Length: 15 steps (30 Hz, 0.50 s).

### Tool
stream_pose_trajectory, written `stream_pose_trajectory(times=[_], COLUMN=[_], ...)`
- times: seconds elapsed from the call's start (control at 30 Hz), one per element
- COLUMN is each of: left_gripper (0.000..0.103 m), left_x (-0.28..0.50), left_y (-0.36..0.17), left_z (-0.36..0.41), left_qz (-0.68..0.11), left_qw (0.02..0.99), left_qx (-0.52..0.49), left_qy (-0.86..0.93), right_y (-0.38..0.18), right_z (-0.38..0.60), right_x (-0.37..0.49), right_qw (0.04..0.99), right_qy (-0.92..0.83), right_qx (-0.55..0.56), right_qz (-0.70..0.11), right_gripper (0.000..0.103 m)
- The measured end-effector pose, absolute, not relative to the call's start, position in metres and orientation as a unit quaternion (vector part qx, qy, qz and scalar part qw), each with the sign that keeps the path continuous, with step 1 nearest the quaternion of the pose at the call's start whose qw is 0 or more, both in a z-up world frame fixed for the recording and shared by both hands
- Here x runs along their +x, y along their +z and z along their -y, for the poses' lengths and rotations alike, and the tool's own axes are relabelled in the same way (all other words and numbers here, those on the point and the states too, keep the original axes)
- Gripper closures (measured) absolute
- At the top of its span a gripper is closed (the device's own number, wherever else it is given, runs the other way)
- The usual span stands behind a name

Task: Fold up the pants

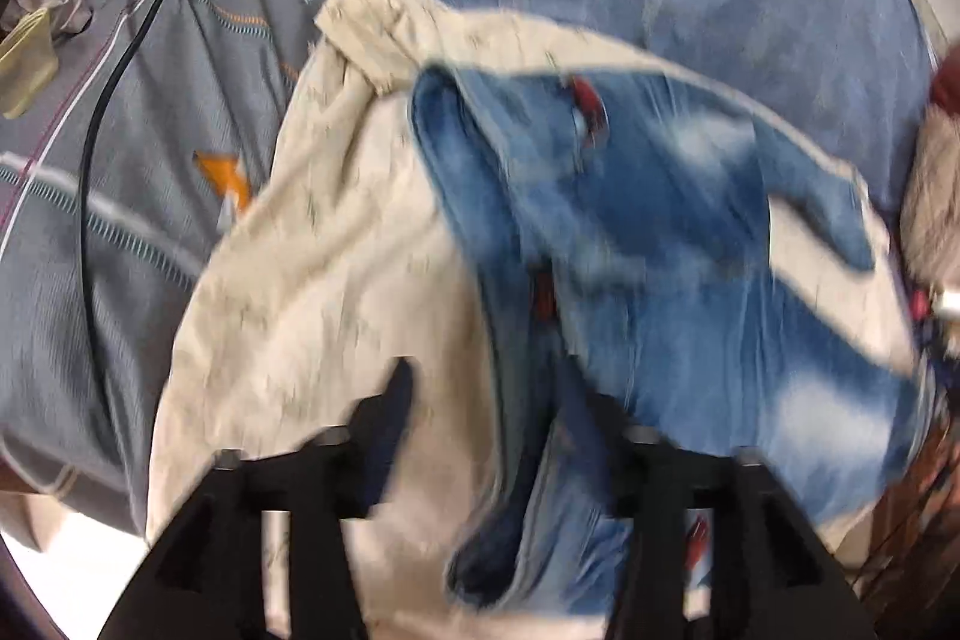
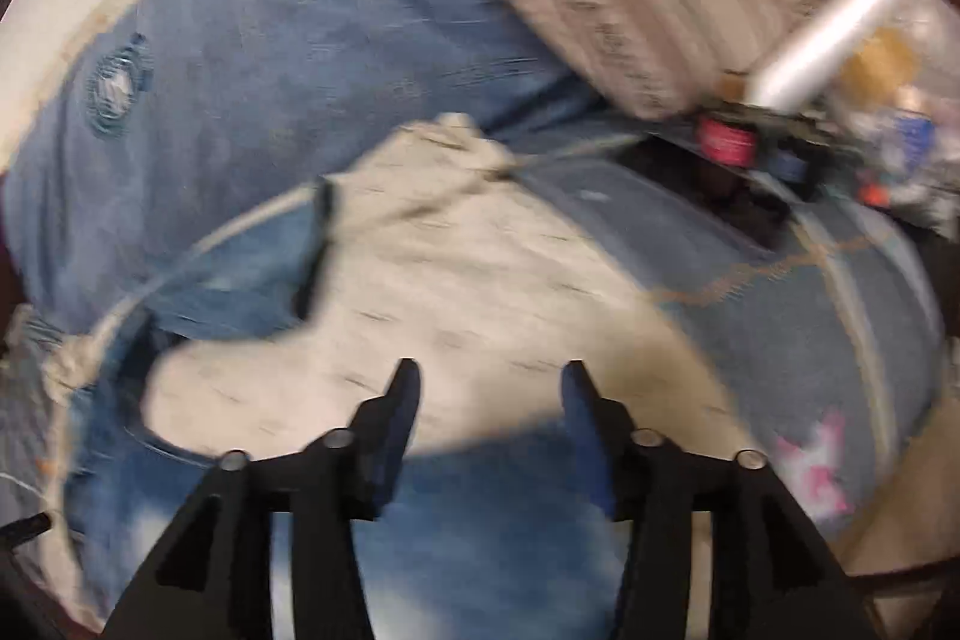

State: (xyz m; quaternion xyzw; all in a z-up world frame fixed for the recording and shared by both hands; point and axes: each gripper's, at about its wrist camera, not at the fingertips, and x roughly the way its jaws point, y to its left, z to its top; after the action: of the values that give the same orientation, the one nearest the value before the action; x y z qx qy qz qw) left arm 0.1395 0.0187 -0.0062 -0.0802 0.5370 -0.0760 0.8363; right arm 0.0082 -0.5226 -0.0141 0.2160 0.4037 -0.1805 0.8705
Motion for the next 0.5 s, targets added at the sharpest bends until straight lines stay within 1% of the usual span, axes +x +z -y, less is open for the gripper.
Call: stream_pose_trajectory(times=[0.07, 0.2, 0.23, 0.3, 0.37, 0.4, 0.43, 0.47, 0.5], left_gripper=[0.039, 0.039, 0.037, 0.038, 0.041, 0.047, 0.053, 0.058, 0.074], left_x=[0.161, 0.201, 0.210, 0.222, 0.236, 0.242, 0.244, 0.245, 0.245], left_y=[-0.007, -0.029, -0.036, -0.048, -0.068, -0.075, -0.076, -0.074, -0.071], left_z=[-0.018, -0.013, -0.011, -0.007, -0.002, 0.000, 0.003, 0.004, 0.004], left_qz=[-0.538, -0.568, -0.575, -0.586, -0.601, -0.606, -0.606, -0.601, -0.594], left_qw=[0.833, 0.800, 0.791, 0.782, 0.771, 0.769, 0.774, 0.780, 0.785], left_qx=[-0.107, -0.178, -0.191, -0.200, -0.199, -0.192, -0.176, -0.166, -0.164], left_qy=[-0.070, -0.079, -0.079, -0.078, -0.070, -0.064, -0.057, -0.056, -0.063], right_y=[-0.018, -0.046, -0.056, -0.074, -0.086, -0.091, -0.093, -0.092, -0.083], right_z=[0.516, 0.504, 0.502, 0.497, 0.487, 0.481, 0.472, 0.465, 0.458], right_x=[0.034, 0.098, 0.116, 0.143, 0.162, 0.171, 0.179, 0.186, 0.193], right_qw=[0.870, 0.850, 0.843, 0.831, 0.830, 0.833, 0.837, 0.841, 0.848], right_qy=[-0.143, -0.091, -0.088, -0.076, -0.073, -0.075, -0.073, -0.068, -0.044], right_qx=[0.243, 0.308, 0.320, 0.344, 0.341, 0.325, 0.299, 0.272, 0.235], right_qz=[-0.405, -0.418, -0.423, -0.431, -0.435, -0.442, -0.452, -0.463, -0.473], right_gripper=[0.037, 0.036, 0.036, 0.036, 0.037, 0.046, 0.063, 0.096, 0.098])
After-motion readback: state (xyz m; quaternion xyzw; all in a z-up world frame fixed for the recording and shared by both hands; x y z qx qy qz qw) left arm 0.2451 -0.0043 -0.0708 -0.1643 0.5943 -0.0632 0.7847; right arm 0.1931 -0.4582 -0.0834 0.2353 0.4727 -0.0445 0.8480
